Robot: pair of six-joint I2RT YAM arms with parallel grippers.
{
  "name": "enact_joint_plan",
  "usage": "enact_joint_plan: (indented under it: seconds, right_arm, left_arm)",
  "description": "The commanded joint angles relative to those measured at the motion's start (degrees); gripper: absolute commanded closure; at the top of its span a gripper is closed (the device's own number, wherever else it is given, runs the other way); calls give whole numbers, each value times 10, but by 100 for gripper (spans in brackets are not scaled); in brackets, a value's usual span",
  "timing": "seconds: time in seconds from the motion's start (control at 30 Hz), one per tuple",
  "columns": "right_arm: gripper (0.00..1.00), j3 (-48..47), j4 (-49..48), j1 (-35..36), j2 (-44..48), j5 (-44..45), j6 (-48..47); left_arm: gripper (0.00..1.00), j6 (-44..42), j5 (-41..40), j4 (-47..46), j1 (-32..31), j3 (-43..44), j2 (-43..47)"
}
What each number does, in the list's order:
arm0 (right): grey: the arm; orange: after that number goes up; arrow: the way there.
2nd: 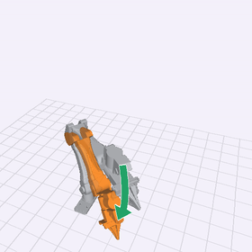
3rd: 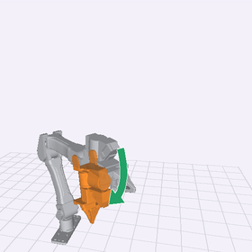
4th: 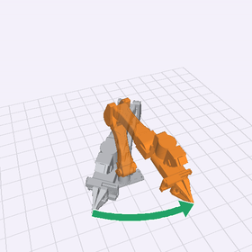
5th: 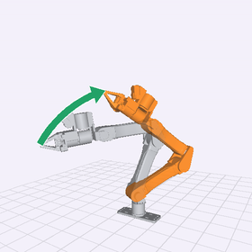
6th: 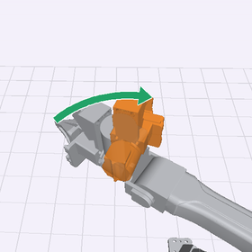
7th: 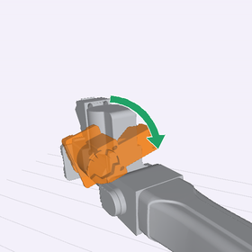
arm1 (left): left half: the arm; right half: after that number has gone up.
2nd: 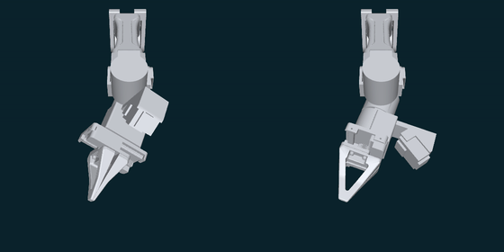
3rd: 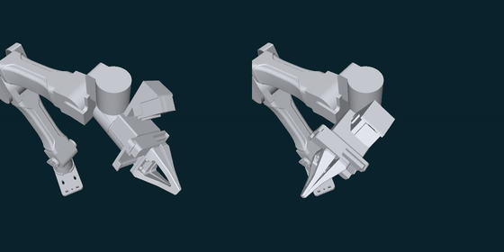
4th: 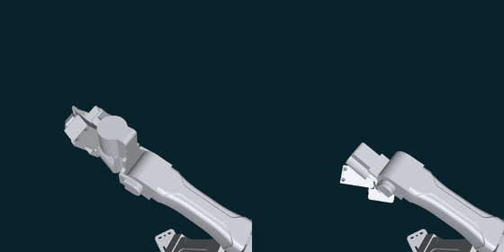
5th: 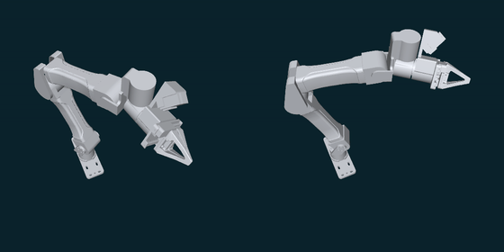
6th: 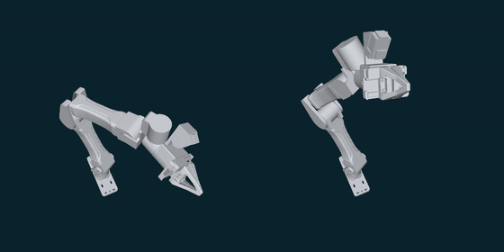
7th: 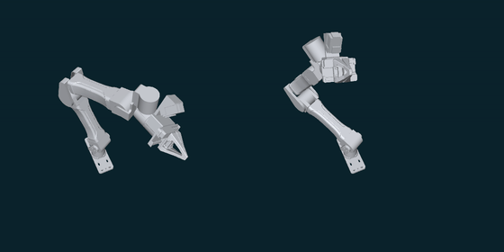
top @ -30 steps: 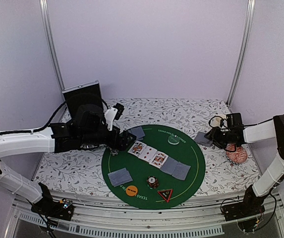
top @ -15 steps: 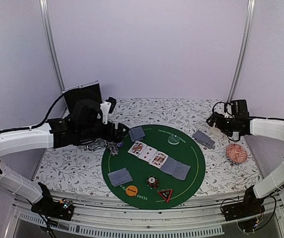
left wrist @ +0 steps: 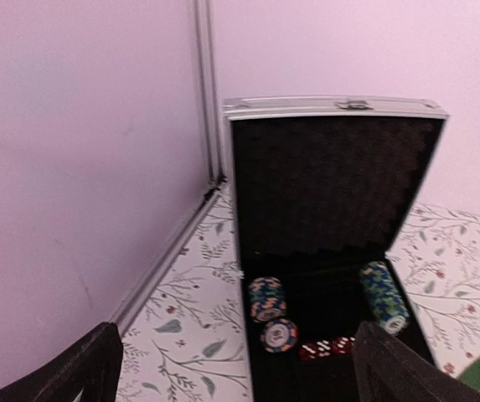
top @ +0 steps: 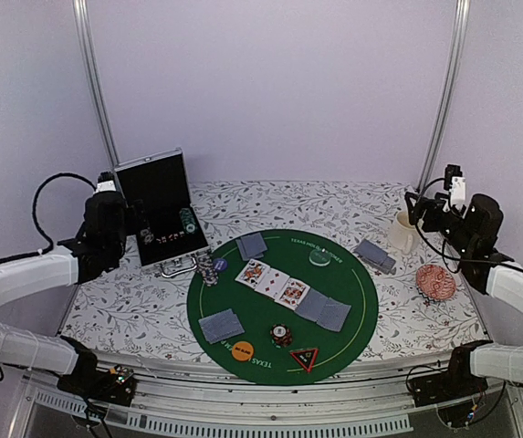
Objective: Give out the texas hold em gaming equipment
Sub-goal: Reset both arms
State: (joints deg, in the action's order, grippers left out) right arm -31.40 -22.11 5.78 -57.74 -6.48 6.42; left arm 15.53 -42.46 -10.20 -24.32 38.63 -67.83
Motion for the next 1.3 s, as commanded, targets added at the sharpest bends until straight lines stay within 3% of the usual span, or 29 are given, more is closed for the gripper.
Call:
enact_joint_plan:
  seconds: [0.0,0.17,0.37,0.47,0.53,0.6,0.67,0.77,0.83,0.87,1.27]
  right_arm:
    - [1,122,-251,-17,16,76,-57]
    - [1,199,-359,-25,-27,98,-81]
    - [1,249,-473,-41,-127,98,-99]
    - [1,261,-559,-54,-174,54,-95]
    - [1,245,-559,-60,-208,25,-96]
    - [1,239,-597,-64,-260,7,-97]
    - [1,242,-653,-65,-306,-8,-103]
    - [1,210,-581,-66,-301,-21,-106]
    - [1,182,-529,-67,-302,-22,-113]
    - [1,180,-527,-70,-304,-14,-106]
    - [1,173,-514,-71,-303,16,-89]
  left_arm:
    - [2,-147,-123,-302,26,-116,7]
    - [2,-179,-108,-400,67,-169,-48]
    - [2,-191,4,-610,107,-245,-144]
    - [2,-211,49,-640,117,-240,-174]
    - [2,-218,83,-697,138,-246,-208]
    - [2,-187,110,-633,148,-238,-186]
    - [2,-176,182,-656,179,-256,-185]
    - [2,-173,262,-717,210,-267,-223]
    - [2,-157,289,-624,218,-244,-201]
    - [2,-165,294,-657,222,-249,-213]
    - [2,-160,296,-651,224,-248,-211]
